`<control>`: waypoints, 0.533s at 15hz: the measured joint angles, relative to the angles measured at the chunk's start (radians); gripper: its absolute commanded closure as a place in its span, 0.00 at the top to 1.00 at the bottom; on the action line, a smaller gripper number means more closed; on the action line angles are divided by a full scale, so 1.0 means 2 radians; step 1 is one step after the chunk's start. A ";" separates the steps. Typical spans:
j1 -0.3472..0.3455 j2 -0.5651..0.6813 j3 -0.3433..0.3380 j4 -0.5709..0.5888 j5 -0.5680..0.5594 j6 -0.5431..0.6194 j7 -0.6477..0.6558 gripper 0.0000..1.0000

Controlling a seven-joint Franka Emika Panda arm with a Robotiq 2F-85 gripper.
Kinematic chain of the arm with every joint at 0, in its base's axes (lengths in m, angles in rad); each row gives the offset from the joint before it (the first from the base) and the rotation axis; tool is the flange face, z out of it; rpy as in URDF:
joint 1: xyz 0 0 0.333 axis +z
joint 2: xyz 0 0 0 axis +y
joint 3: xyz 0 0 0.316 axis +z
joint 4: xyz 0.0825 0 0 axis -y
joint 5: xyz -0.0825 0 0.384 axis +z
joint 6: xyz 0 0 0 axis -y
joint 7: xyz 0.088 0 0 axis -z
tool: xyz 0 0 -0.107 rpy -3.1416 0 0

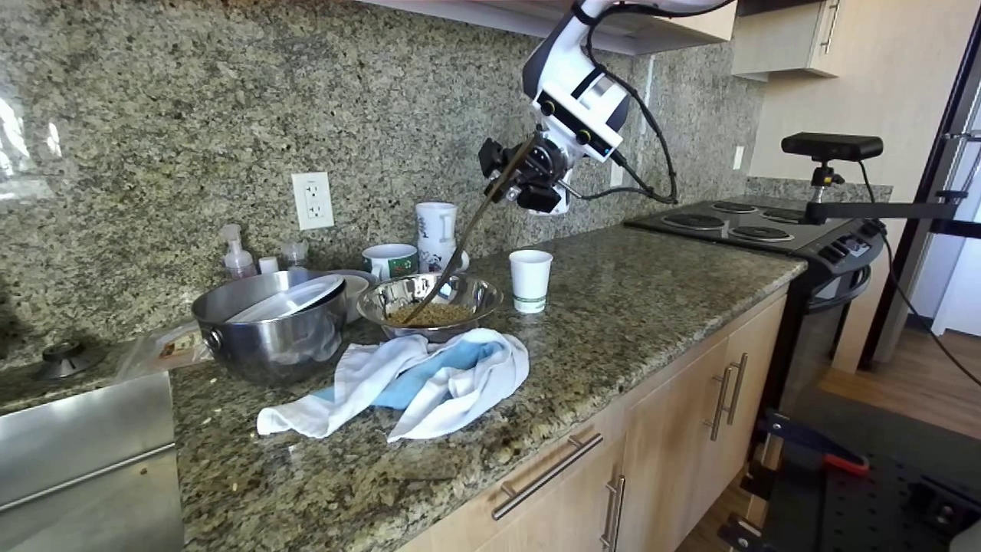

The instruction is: Use the wooden cooking spoon to stir the object in the bowl

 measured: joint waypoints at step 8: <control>0.003 0.000 -0.002 -0.006 -0.001 -0.005 0.044 0.02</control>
